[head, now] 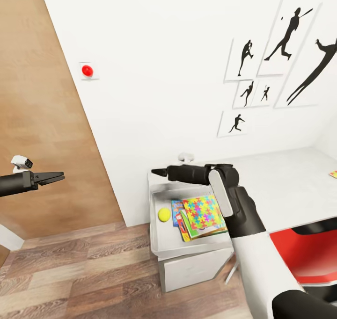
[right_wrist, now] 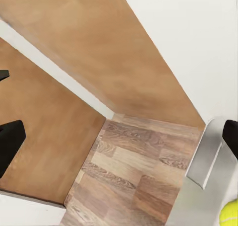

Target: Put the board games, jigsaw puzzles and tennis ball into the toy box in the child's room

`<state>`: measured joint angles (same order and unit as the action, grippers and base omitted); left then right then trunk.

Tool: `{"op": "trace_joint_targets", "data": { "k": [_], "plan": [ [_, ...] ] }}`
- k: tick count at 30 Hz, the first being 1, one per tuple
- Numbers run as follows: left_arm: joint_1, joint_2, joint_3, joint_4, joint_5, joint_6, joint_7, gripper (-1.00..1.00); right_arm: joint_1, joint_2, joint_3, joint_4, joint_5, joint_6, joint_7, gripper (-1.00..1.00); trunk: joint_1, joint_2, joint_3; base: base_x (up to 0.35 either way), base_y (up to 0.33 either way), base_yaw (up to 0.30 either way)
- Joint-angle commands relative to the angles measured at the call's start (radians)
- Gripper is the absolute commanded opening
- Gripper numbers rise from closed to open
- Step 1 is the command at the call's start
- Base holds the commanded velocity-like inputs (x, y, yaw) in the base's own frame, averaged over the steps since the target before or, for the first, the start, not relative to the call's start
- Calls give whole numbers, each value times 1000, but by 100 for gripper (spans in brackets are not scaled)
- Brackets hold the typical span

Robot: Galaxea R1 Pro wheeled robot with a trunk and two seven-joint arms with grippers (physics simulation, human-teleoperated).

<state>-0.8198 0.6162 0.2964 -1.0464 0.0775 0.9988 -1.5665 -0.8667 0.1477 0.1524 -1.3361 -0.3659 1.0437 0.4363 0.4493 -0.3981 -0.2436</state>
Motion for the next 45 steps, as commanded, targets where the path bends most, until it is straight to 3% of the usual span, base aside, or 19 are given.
{"op": "trace_joint_targets", "data": {
  "k": [1,3,5,8,11,14,16,24,33,39,45],
  "plan": [
    [-1,0,0,0,-1,11,-4,100,13,-21,-25,-28,-19,3,32,100,1,-2,0,0,0,0],
    [-1,0,1,0,-1,11,-4,100,30,-44,-53,-48,-51,3,55,100,1,-2,3,0,0,0],
    [-1,0,1,0,-1,11,-4,100,64,-94,-124,-71,-124,3,98,100,1,-2,6,0,-3,0],
    [-1,0,1,0,-1,11,-4,100,94,-143,-191,-81,-182,3,134,100,1,-2,11,0,-38,0],
    [-1,0,0,0,-1,11,-4,100,147,-211,-264,-84,-233,3,195,100,1,-2,16,0,-80,0],
    [2,0,1,0,-1,10,-4,100,234,-284,-352,-85,-273,3,351,100,1,-2,21,0,-48,0],
    [20,0,1,0,0,10,-4,100,310,-311,-426,-84,-282,-6,485,100,1,-2,24,0,-15,-6],
    [91,-1,1,0,5,7,-4,100,476,-328,-561,-83,-284,-156,731,100,1,-2,38,0,-5,-44],
    [185,-5,3,13,9,5,-4,100,605,-325,-588,-81,-280,-308,903,100,1,-2,52,0,-1,-74],
    [221,-10,3,67,12,-11,-4,100,638,-329,-592,-80,-279,-367,946,100,1,-2,62,0,0,-99],
    [230,-13,3,172,14,-94,-4,100,645,-330,-592,-77,-278,-380,956,100,1,-2,72,0,0,-105]
  ]
}}
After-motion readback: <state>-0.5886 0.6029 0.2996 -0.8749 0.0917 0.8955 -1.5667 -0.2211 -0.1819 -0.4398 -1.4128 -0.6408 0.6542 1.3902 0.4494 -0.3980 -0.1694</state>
